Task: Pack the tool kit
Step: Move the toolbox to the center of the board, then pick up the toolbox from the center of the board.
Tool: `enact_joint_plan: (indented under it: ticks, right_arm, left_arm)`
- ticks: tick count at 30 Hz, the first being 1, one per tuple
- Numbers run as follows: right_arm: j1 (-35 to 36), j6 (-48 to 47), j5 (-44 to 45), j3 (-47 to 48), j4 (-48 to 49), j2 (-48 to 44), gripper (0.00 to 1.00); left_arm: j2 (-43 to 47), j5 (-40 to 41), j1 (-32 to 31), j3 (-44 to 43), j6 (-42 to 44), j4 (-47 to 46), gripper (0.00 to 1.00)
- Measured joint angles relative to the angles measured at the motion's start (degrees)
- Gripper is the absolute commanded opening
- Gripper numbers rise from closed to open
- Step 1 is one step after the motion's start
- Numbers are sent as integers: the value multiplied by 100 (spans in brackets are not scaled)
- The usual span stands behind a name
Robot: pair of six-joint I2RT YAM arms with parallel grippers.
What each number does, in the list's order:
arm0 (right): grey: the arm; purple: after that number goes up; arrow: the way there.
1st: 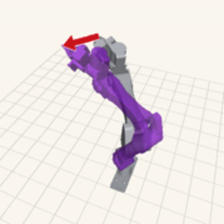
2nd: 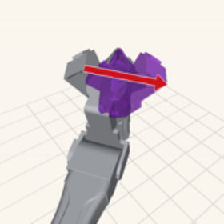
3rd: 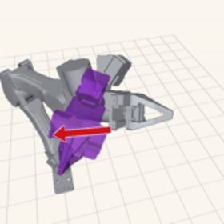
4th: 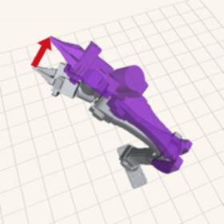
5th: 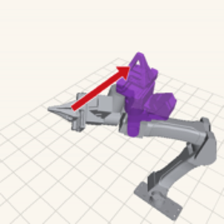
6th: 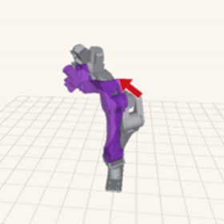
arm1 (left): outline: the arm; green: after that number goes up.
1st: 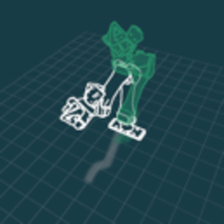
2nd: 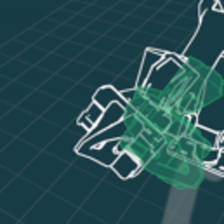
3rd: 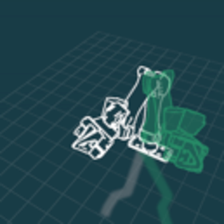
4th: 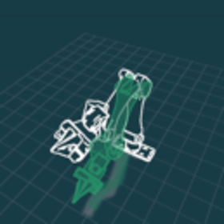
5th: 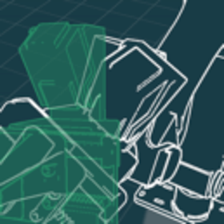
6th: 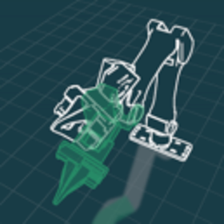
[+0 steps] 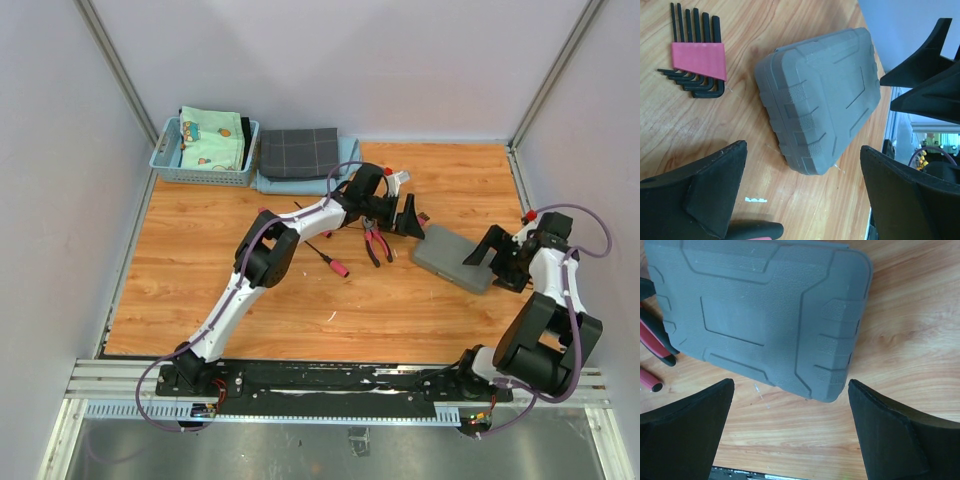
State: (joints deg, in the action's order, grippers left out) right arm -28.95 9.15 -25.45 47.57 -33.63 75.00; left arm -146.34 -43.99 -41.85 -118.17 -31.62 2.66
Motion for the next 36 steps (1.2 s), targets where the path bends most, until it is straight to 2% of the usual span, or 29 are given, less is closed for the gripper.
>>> enact_joint_plan:
  ticks: [11, 21, 25, 36]
  right_arm:
    - [-109, -181, 225, 79, 232, 282, 98]
    - [-173, -164, -444, 79, 595, 984, 98]
    - [15, -144, -697, 79, 763, 1086, 98]
    - [662, -50, -608, 79, 1158, 1169, 98]
  left_arm:
    - [-37, -83, -35, -11, -278, -208, 99]
    - [-284, -297, -76, -74, -745, -398, 99]
    - [-286, -378, -96, -15, -986, -590, 99]
    - [-286, -455, 190, 428, -1764, -1508, 99]
